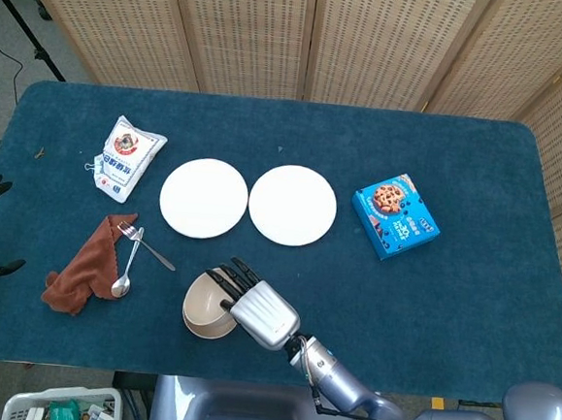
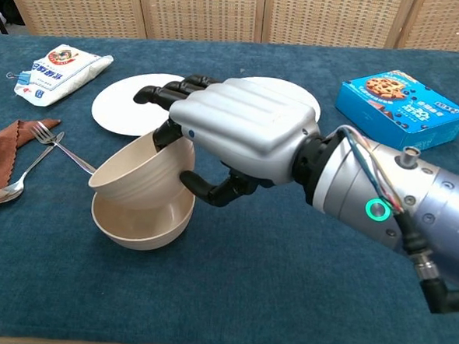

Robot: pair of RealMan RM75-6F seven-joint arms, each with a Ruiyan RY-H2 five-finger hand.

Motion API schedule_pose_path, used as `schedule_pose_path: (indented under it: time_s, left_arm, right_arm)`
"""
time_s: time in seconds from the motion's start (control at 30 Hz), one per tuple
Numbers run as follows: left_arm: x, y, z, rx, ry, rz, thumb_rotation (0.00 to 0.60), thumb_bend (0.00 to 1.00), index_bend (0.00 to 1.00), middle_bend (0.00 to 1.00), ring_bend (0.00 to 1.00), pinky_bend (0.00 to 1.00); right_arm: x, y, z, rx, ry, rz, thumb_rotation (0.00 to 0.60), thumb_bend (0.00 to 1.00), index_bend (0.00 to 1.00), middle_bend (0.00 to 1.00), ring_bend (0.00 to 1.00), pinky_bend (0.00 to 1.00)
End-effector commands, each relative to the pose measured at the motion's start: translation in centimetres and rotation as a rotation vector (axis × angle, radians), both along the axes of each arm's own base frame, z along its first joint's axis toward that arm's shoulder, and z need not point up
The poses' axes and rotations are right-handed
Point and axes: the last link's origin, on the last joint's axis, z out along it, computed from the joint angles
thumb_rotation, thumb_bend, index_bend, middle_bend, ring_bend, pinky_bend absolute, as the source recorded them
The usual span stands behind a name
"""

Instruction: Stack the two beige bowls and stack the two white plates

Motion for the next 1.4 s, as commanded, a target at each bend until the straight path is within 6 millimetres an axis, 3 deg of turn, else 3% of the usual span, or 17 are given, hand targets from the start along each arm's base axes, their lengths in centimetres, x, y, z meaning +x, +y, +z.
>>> schedule_pose_path:
  time_s: [0.03, 0.17, 0.2, 0.23, 0.3, 0.37, 0.4, 0.63, 0.8, 0.87, 1.03, 1.23, 1.4]
  left_arm:
    - [0.0, 0.0, 0.0, -0.001, 0.000, 0.000, 0.600, 0.00, 0.00, 0.00, 0.00, 0.00]
    - [0.0, 0.0, 0.1, 0.002, -0.001, 0.000, 0.600, 0.00, 0.00, 0.00, 0.00, 0.00]
    - [0.0, 0.0, 0.1, 0.002, -0.001, 0.001, 0.600, 0.00, 0.00, 0.00, 0.00, 0.00]
    - [0.0, 0.0, 0.0, 0.001, -0.001, 0.001, 0.600, 0.00, 0.00, 0.00, 0.00, 0.00]
    - [0.0, 0.0, 0.0, 0.000, -0.002, 0.001, 0.600, 0.00, 0.00, 0.00, 0.00, 0.00]
    - [0.0, 0.0, 0.1, 0.001, -0.001, 0.001, 0.600, 0.00, 0.00, 0.00, 0.00, 0.00]
    - [0.0, 0.0, 0.1, 0.002, -0.003, 0.001, 0.600, 0.00, 0.00, 0.00, 0.00, 0.00]
    - [0.0, 0.0, 0.1, 0.001, -0.002, 0.000, 0.600, 0.00, 0.00, 0.00, 0.00, 0.00]
    - [0.0, 0.0, 0.1, 0.001, -0.005, 0.001, 0.600, 0.00, 0.00, 0.00, 0.00, 0.00]
    - [0.0, 0.0, 0.2, 0.003, -0.005, 0.001, 0.600, 0.00, 0.00, 0.00, 0.00, 0.00]
    - [0.0, 0.0, 0.1, 0.000, -0.002, 0.000, 0.600, 0.00, 0.00, 0.00, 0.00, 0.00]
    - [0.1, -0.1, -0.1, -0.003, 0.001, -0.002, 0.600, 0.00, 0.00, 0.00, 0.00, 0.00]
    - [0.0, -0.1, -0.1, -0.002, 0.000, 0.001, 0.600, 0.00, 0.00, 0.00, 0.00, 0.00]
  right_arm:
    - [0.1, 0.2, -0.7, 0.000, 0.007, -0.005, 0.600, 0.57, 0.67, 0.05, 0.00, 0.00]
    - [0.1, 0.3, -1.3, -0.003, 0.024, -0.013, 0.600, 0.57, 0.66, 0.05, 0.00, 0.00]
    - [0.0, 0.4, -1.4, -0.002, 0.033, -0.013, 0.600, 0.57, 0.62, 0.04, 0.00, 0.00]
    - [0.0, 0.5, -1.5, 0.002, 0.043, -0.013, 0.600, 0.57, 0.56, 0.03, 0.00, 0.00]
    - [-0.2, 0.8, -1.6, 0.013, 0.073, -0.010, 0.600, 0.57, 0.24, 0.00, 0.00, 0.00]
    - [-0.3, 0.9, -1.5, 0.001, 0.096, 0.002, 0.600, 0.56, 0.06, 0.00, 0.00, 0.00]
    - [-0.4, 1.0, -1.4, -0.013, 0.113, 0.013, 0.600, 0.56, 0.02, 0.00, 0.00, 0.00]
    - [-0.7, 1.5, -0.5, -0.058, 0.143, 0.009, 0.600, 0.55, 0.00, 0.00, 0.00, 0.00]
    - [-0.8, 1.7, 1.1, -0.106, 0.129, 0.020, 0.600, 0.11, 0.00, 0.00, 0.00, 0.00]
    - [-1.0, 1.9, 2.1, -0.113, 0.123, 0.034, 0.600, 0.08, 0.00, 0.00, 0.00, 0.00]
    - [-1.7, 2.9, 3.8, -0.093, 0.119, 0.073, 0.600, 0.08, 0.00, 0.00, 0.00, 0.00]
    - [-2.7, 3.2, 3.1, -0.087, 0.179, 0.120, 0.600, 0.10, 0.00, 0.00, 0.00, 0.00]
    - [-3.1, 3.1, 2.3, -0.066, 0.207, 0.148, 0.600, 0.35, 0.00, 0.00, 0.00, 0.00]
